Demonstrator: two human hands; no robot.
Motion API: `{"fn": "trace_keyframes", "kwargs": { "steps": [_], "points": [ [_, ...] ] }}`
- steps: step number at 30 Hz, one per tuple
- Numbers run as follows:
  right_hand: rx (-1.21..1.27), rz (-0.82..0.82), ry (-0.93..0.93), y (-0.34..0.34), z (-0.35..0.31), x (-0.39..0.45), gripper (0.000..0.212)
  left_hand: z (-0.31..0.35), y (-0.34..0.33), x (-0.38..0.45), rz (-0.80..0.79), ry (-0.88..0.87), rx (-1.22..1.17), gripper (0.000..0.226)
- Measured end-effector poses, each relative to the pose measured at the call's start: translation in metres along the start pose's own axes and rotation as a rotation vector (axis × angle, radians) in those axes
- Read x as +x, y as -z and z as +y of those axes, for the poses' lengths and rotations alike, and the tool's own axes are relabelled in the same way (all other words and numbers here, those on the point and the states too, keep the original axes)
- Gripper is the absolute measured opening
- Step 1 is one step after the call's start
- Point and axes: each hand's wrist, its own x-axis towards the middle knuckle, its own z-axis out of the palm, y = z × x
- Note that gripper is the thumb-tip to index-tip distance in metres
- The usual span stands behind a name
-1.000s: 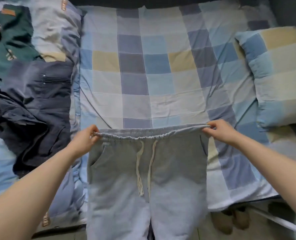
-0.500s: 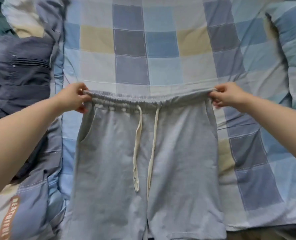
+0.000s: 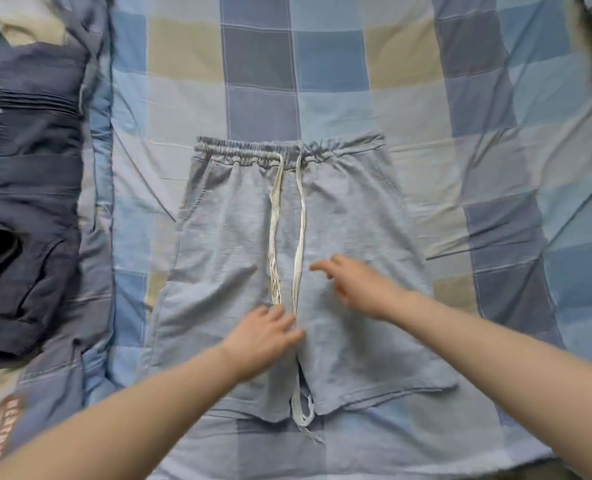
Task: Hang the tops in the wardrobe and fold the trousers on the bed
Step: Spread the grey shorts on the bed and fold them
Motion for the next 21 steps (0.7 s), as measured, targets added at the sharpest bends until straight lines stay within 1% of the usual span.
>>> {"fn": "trace_keyframes", "kwargs": {
  "steps": [1, 2, 3, 5, 7, 10, 12, 14, 17, 19, 21],
  "points": [
    [-0.034, -0.057, 0.027, -0.008, -0.009, -0.003, 0.064, 0.014, -0.009, -0.002, -0.022, -0.043, -0.011, 0.041],
    [-0.068, -0.105, 0.054, -0.016, -0.017, -0.003, 0.066, 0.026, -0.014, -0.003, -0.067, -0.039, -0.037, 0.046],
    [-0.099, -0.145, 0.075, -0.023, -0.022, -0.003, 0.068, 0.035, -0.015, -0.003, -0.103, -0.008, -0.047, 0.049],
    [-0.161, -0.198, 0.087, -0.036, -0.027, 0.0, 0.068, 0.047, -0.026, 0.0, -0.222, 0.114, -0.032, 0.052],
    [-0.203, -0.231, 0.047, -0.046, -0.025, 0.005, 0.063, 0.054, -0.026, 0.002, -0.336, 0.209, -0.068, 0.048],
    [-0.249, -0.271, -0.034, -0.055, -0.02, 0.011, 0.049, 0.063, -0.032, 0.004, -0.42, 0.244, -0.061, 0.04],
    [-0.305, -0.282, -0.032, -0.058, -0.019, 0.01, 0.043, 0.066, -0.033, 0.002, -0.499, 0.25, -0.044, 0.039],
    [-0.323, -0.268, 0.011, -0.06, -0.019, 0.007, 0.048, 0.071, -0.032, -0.002, -0.518, 0.227, -0.057, 0.037],
    [-0.273, -0.249, 0.079, -0.061, -0.024, 0.0, 0.062, 0.084, -0.027, -0.012, -0.449, 0.14, -0.094, 0.038],
    [-0.322, -0.298, 0.105, -0.065, -0.027, -0.004, 0.064, 0.093, -0.027, -0.019, -0.432, 0.109, -0.101, 0.043],
    [-0.33, -0.343, 0.086, -0.07, -0.027, -0.006, 0.067, 0.099, -0.03, -0.023, -0.428, 0.093, -0.089, 0.052]
  ]
}}
